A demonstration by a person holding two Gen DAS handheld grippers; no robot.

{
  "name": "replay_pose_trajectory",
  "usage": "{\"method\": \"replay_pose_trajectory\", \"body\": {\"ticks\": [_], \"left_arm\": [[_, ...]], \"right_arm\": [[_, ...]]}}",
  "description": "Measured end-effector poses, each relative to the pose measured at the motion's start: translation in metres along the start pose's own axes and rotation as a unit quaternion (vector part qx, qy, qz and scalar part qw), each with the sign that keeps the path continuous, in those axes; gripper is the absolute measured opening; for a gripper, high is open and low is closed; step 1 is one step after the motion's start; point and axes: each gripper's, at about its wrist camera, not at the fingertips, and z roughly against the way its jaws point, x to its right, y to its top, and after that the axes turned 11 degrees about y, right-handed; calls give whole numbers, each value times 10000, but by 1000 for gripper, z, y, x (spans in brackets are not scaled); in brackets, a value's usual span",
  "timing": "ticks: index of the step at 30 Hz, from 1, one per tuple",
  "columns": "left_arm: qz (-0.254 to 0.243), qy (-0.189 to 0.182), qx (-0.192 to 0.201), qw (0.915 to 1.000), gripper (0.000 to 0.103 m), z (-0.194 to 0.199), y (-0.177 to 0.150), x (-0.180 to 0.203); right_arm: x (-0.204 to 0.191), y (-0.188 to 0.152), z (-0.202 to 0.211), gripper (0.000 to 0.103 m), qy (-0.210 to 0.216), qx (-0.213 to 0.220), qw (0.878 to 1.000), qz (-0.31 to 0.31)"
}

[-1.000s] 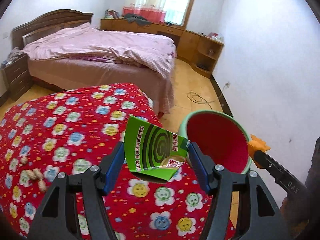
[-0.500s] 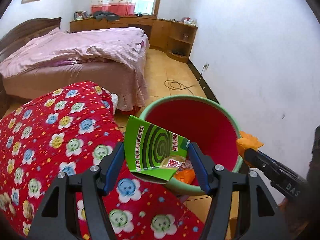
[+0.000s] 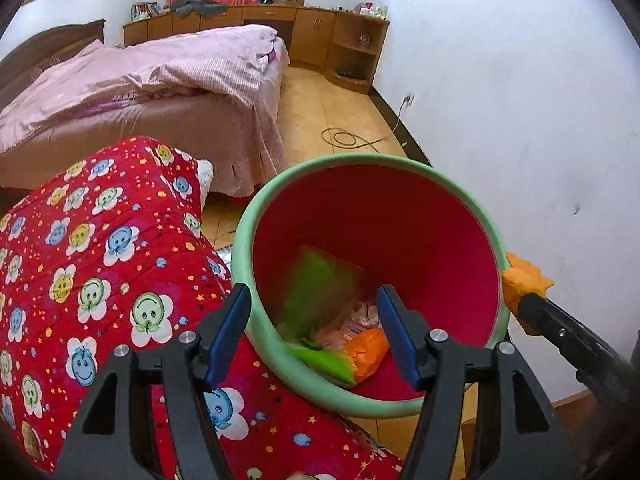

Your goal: Collect trash

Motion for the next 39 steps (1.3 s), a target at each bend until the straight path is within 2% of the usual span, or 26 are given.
{"method": "replay_pose_trajectory", "body": {"ticks": [4, 14, 19, 21, 26, 31, 39], "left_arm": [[94, -44, -103, 9999, 69, -6, 0, -3], [251, 40, -133, 9996, 69, 1, -7, -14], [323, 83, -83, 9994, 69, 13, -11, -21], [362, 104, -62, 9993, 69, 19, -13, -24], [464, 154, -7, 9988, 69, 34, -18, -32], [569, 284, 82, 9979, 69, 54, -24, -45], [743, 522, 224, 9956, 69, 86, -38, -70]], "right_arm": [[2, -1, -4, 35, 16, -27, 10000, -27], [-5, 6, -20, 37, -1, -77, 9999, 130], [-10, 6, -27, 54, 56, -153, 9998, 135], [-13, 5, -25, 57, 90, -152, 9997, 143], [-22, 2, -15, 60, 134, -114, 9996, 237], [-36, -4, 0, 71, 198, -62, 9993, 303], [-70, -20, 14, 74, 385, -109, 9976, 568]]}}
